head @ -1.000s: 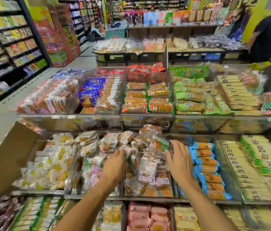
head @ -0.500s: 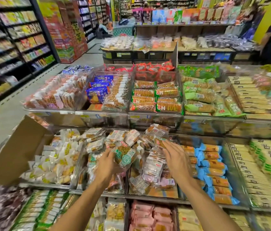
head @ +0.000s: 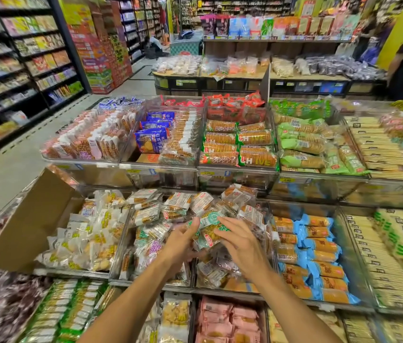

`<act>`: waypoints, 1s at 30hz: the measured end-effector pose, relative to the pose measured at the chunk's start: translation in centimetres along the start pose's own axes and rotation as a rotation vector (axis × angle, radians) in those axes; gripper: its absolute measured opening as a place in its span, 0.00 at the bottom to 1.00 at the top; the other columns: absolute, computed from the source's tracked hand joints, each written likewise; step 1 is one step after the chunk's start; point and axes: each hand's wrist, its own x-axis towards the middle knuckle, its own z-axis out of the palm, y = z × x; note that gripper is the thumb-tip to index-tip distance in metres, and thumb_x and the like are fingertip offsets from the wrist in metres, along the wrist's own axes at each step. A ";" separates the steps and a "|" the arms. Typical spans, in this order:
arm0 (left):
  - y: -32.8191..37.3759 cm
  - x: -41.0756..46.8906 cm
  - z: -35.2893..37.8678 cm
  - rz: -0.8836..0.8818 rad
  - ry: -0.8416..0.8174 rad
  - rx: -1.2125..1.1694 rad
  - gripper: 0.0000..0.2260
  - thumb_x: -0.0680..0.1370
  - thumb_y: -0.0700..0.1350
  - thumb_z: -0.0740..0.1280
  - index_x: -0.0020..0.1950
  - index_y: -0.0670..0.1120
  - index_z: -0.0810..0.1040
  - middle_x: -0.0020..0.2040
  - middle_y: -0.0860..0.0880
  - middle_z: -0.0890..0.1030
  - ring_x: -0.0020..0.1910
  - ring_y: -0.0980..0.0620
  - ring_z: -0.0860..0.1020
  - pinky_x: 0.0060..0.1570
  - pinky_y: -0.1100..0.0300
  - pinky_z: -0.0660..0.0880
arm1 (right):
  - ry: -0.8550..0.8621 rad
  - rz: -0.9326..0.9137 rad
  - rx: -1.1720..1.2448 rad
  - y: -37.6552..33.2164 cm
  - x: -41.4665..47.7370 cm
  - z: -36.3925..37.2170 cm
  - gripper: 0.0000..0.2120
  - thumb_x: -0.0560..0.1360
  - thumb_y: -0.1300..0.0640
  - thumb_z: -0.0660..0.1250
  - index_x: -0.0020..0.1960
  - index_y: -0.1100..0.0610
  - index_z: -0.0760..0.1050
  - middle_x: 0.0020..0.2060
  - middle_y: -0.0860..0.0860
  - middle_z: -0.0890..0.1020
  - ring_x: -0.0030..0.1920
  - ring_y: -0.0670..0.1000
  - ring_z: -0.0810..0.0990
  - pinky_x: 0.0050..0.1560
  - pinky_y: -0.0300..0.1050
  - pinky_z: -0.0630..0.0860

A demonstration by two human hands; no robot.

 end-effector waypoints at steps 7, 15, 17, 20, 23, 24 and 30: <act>-0.4 -0.1 -1.4 0.003 -0.019 0.009 0.31 0.71 0.46 0.80 0.69 0.37 0.72 0.59 0.38 0.84 0.53 0.41 0.86 0.52 0.41 0.83 | -0.140 0.131 0.031 -0.9 -0.2 0.2 0.30 0.75 0.56 0.78 0.74 0.50 0.72 0.72 0.41 0.71 0.73 0.37 0.66 0.75 0.30 0.56; -1.2 -0.2 -5.9 -0.016 0.157 -0.082 0.13 0.80 0.42 0.65 0.61 0.36 0.72 0.52 0.33 0.80 0.46 0.36 0.81 0.50 0.35 0.82 | -0.081 0.481 -0.053 -1.2 -0.4 0.7 0.06 0.85 0.52 0.63 0.62 0.47 0.74 0.53 0.42 0.81 0.48 0.44 0.83 0.43 0.34 0.78; -1.3 -0.3 -6.9 -0.028 0.205 -0.142 0.18 0.77 0.46 0.66 0.62 0.37 0.72 0.56 0.34 0.79 0.51 0.37 0.81 0.48 0.40 0.82 | -0.118 0.558 -0.091 -1.6 0.3 1.5 0.09 0.85 0.50 0.64 0.64 0.51 0.74 0.54 0.45 0.83 0.47 0.44 0.81 0.38 0.30 0.71; -1.1 -0.9 -7.0 0.033 0.238 -0.126 0.38 0.77 0.55 0.73 0.80 0.39 0.62 0.75 0.40 0.72 0.70 0.41 0.74 0.67 0.36 0.74 | -0.180 0.670 -0.088 -2.1 1.4 3.4 0.18 0.82 0.41 0.66 0.66 0.51 0.72 0.50 0.45 0.83 0.44 0.46 0.82 0.38 0.36 0.76; -1.4 -1.0 -7.3 0.028 0.186 -0.116 0.46 0.80 0.51 0.74 0.85 0.41 0.46 0.78 0.40 0.69 0.67 0.43 0.76 0.62 0.45 0.80 | -0.183 0.738 -0.150 -2.2 2.1 5.4 0.22 0.79 0.38 0.69 0.65 0.49 0.70 0.43 0.44 0.82 0.37 0.45 0.82 0.33 0.43 0.78; -1.5 -1.0 -7.4 0.025 0.201 -0.116 0.46 0.79 0.51 0.75 0.85 0.41 0.47 0.75 0.41 0.72 0.62 0.45 0.79 0.54 0.50 0.84 | -0.168 0.754 -0.169 -2.3 2.3 5.6 0.21 0.79 0.39 0.70 0.63 0.49 0.70 0.42 0.43 0.81 0.36 0.44 0.80 0.30 0.41 0.74; -4.9 1.4 -10.7 0.056 0.207 -0.031 0.57 0.63 0.70 0.79 0.83 0.49 0.58 0.81 0.46 0.65 0.76 0.42 0.69 0.76 0.35 0.64 | -0.108 0.816 -0.120 -1.5 1.8 6.9 0.22 0.80 0.50 0.72 0.67 0.51 0.67 0.42 0.46 0.81 0.36 0.45 0.80 0.30 0.39 0.74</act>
